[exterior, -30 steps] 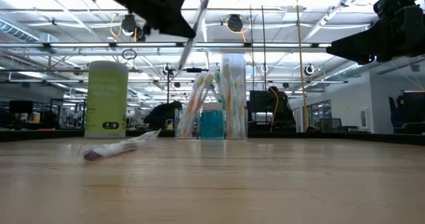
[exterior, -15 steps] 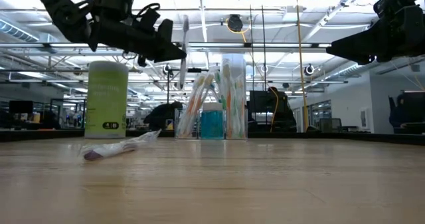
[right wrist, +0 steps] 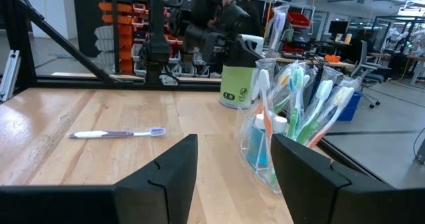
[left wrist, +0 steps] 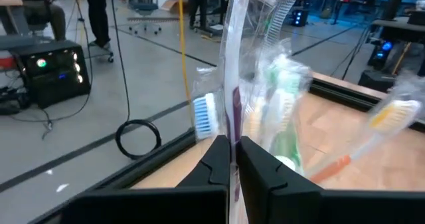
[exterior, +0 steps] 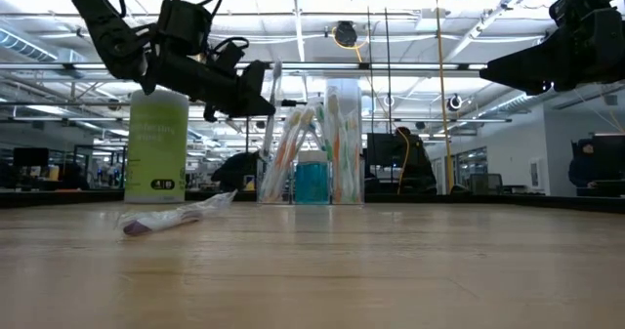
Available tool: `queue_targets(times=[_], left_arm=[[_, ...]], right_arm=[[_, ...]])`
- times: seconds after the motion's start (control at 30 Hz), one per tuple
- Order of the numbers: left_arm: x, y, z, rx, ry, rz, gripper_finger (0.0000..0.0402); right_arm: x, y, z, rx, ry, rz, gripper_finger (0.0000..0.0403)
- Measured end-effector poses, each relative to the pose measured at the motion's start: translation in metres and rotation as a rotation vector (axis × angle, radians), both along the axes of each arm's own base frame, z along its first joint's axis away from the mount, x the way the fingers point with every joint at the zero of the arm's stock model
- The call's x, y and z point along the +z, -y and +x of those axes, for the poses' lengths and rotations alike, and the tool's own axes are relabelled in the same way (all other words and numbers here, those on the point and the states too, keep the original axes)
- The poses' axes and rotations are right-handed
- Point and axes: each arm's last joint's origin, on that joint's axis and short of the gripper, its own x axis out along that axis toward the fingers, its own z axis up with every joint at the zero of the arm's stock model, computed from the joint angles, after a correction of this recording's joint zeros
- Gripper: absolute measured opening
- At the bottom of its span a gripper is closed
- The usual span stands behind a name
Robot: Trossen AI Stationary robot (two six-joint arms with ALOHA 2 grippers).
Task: Pick & Place toothbrushing station
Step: Put the purple toothbrush into the transparent organizer
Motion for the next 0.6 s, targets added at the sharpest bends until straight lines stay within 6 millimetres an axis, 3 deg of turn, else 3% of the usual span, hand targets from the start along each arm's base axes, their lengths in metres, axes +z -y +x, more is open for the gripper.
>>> queue_targets(times=[0.6], left_arm=[[-0.039,-0.006,0.008,0.025,-0.039,-0.182,0.0007]], right_arm=[[0.0,0.0,0.0,0.0,0.0,0.0,0.0183]])
